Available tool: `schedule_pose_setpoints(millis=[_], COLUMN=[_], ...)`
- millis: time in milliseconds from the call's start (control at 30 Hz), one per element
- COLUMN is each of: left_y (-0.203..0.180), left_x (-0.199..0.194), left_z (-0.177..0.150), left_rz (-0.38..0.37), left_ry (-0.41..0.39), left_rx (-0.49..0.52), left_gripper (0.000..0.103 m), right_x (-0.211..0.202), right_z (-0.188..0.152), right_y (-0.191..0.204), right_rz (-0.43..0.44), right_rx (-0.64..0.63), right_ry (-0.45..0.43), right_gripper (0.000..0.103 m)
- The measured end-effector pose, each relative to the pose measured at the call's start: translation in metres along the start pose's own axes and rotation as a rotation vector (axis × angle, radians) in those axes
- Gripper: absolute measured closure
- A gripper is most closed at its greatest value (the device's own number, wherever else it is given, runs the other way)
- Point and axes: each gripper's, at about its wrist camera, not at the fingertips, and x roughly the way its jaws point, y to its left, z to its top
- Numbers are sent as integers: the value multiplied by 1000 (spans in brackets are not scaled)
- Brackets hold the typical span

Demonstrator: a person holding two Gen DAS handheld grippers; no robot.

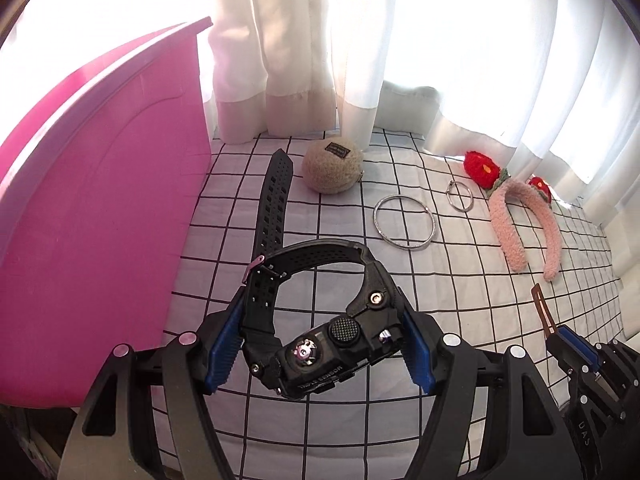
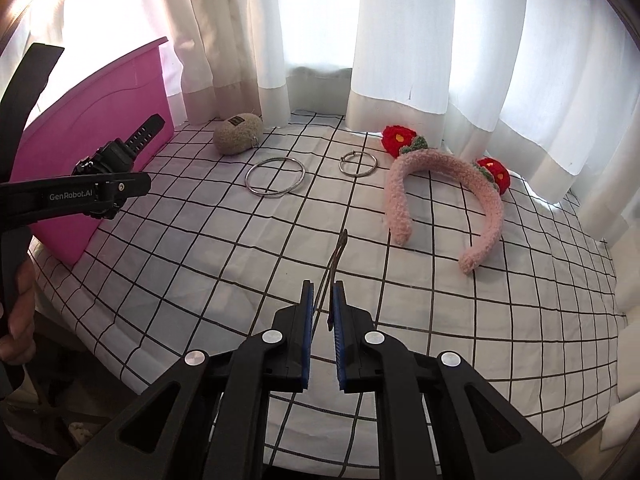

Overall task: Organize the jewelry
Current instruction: 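Carry the watch and hairpin into the pink tub and release both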

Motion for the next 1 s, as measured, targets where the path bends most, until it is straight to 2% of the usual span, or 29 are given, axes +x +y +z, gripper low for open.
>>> schedule_pose_setpoints(millis=[333, 433, 700, 1000], left_y=[-1, 12, 66, 157], left_x=[-66, -93, -154, -164], left_z=[46, 62, 85, 70], left_rz=[-15, -6, 139, 316], left_ry=[-150, -192, -324, -299], left_rx=[-29, -64, -158, -313], left_gripper=[36, 36, 36, 36], right_x=[-44, -56, -68, -50], right_z=[79, 108, 173, 219], right_y=[21, 33, 94, 192], right_rz=[23, 55, 199, 393], right_rx=[-120, -151, -281, -428], right_ry=[-177, -249, -379, -388], right_gripper=[94, 94, 94, 93])
